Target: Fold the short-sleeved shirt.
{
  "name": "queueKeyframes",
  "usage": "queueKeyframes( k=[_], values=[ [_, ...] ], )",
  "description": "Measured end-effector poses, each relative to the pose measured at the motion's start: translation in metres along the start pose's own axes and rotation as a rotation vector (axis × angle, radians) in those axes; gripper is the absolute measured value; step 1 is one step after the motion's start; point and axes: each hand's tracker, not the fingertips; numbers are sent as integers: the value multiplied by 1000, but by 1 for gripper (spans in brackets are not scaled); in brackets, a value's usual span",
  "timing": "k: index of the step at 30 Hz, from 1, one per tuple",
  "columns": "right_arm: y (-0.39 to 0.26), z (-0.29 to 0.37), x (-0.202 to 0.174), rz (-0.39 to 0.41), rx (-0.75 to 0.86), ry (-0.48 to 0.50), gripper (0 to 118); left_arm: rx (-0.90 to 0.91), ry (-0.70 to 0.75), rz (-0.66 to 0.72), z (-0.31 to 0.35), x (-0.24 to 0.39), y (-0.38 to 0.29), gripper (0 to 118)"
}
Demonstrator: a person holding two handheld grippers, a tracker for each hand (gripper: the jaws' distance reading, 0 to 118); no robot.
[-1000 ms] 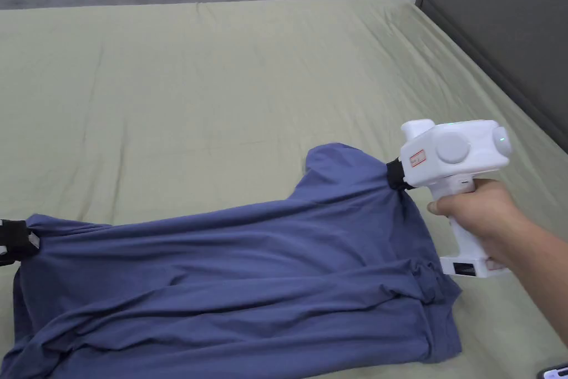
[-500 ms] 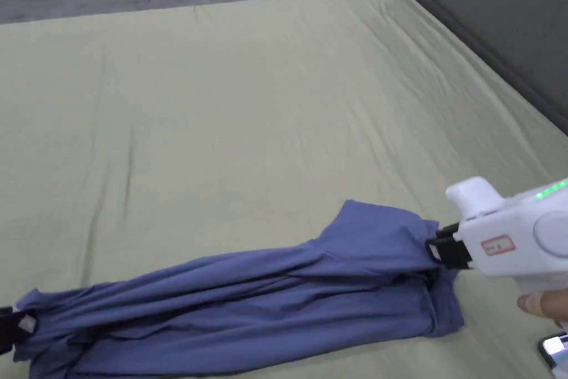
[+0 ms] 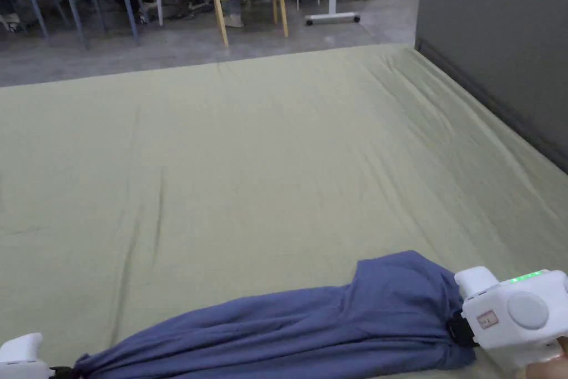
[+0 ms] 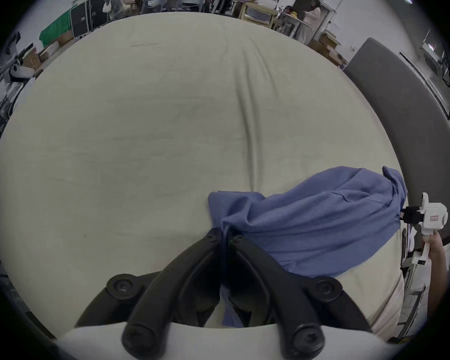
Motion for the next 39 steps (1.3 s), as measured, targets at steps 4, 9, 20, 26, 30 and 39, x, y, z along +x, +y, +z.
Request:
queueKeyframes(
  k=[4, 9, 20, 26, 30, 39],
  values=[
    [4, 48, -4, -55, 90, 5, 118, 142, 91, 21, 46, 11, -2, 118],
    [-18, 139, -18, -155, 348, 202, 110, 326, -221, 181, 107, -2, -9, 118],
    [-23, 127, -84, -35, 289, 412, 2, 216, -500, 310, 63, -48, -38, 0],
    [-28, 136, -86, 24, 294, 459, 2, 99, -588, 383, 14, -86, -37, 118],
    [-29, 139, -88, 7, 293, 513, 2, 72, -544, 376, -18, -87, -35, 118],
    [-28, 131, -104, -24, 279, 613, 2, 76, -728, 381, -45, -46, -21, 51]
  ],
)
